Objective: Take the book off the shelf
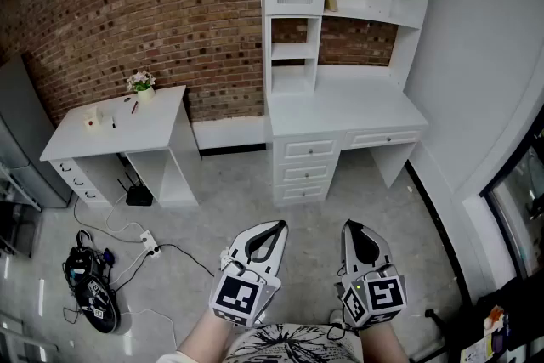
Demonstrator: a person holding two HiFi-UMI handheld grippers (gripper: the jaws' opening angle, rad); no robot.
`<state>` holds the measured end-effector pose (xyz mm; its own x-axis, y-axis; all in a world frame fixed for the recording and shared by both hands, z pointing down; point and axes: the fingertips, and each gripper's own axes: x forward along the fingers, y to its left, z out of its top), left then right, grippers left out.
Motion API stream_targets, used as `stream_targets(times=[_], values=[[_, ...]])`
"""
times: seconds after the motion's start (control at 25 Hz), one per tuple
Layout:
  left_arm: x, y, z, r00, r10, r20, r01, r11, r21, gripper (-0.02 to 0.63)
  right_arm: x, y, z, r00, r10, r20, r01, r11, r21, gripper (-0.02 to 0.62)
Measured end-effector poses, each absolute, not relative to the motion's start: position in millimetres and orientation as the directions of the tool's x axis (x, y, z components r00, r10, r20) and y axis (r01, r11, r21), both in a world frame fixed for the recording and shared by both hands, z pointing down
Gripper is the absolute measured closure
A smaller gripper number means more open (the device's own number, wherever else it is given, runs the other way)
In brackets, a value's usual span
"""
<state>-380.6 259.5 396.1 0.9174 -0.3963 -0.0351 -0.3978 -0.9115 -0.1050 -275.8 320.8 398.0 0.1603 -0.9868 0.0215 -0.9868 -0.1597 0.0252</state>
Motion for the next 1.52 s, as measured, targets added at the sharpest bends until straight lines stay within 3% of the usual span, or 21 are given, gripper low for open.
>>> stream_targets(times=[0.76, 1.16, 1.52], values=[[-392.3, 218.1, 414.3, 0.888, -0.459, 0.001, -0.459, -0.888, -0.009, 0.591, -270.3, 291.8, 412.6, 0.199, -0.977, 0.077, -0.979, -0.194, 0.065, 0.592], [-328.7, 155.3, 429.6, 0.838, -0.544, 0.037, -0.544, -0.839, 0.009, 0.591, -188.2, 227.2, 429.8, 0.151, -0.983, 0.099, -0.987, -0.145, 0.070, 0.592], [-194.2, 80.1, 420.6, 0.774, -0.631, 0.054, -0.630, -0.776, -0.031, 0.591, -38.5, 144.3, 423.8, 0.072, -0.992, 0.101, -0.997, -0.070, 0.028, 0.592]])
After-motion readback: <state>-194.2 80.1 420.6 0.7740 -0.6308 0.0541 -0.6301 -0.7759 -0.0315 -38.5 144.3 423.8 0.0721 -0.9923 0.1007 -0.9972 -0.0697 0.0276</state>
